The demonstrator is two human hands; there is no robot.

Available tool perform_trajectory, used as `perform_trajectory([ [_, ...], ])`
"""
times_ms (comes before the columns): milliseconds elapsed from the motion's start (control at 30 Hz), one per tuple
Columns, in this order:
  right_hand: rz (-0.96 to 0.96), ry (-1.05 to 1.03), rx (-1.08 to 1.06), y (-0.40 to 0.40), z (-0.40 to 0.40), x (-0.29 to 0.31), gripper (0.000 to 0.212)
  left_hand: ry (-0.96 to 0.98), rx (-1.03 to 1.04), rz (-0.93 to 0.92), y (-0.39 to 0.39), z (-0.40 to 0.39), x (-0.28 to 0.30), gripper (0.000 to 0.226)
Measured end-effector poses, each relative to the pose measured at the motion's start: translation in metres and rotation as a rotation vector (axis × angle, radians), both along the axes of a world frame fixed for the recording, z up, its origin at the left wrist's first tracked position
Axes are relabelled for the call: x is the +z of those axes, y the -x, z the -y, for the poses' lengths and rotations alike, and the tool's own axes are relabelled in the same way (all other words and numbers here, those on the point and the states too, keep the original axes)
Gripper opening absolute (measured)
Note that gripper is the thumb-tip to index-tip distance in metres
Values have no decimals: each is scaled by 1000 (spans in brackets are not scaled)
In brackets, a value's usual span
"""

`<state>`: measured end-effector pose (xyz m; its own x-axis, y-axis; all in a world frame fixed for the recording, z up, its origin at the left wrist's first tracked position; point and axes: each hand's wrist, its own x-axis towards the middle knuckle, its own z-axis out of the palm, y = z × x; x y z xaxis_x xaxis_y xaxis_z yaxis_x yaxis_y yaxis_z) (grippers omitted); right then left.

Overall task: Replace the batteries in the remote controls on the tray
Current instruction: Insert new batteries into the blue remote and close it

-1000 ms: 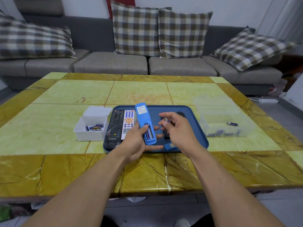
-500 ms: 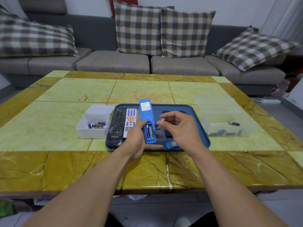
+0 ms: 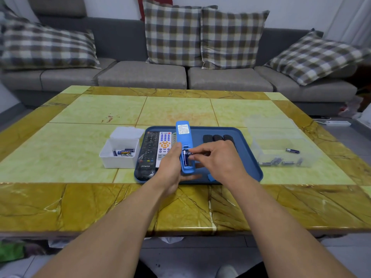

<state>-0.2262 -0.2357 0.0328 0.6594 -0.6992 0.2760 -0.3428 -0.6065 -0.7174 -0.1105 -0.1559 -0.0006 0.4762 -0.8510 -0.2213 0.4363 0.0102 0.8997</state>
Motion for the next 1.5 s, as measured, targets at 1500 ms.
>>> perform_trajectory([
  [1500,-453,-122,-416,35,17,-4,23,68,118,-10,-3,5,2,46],
])
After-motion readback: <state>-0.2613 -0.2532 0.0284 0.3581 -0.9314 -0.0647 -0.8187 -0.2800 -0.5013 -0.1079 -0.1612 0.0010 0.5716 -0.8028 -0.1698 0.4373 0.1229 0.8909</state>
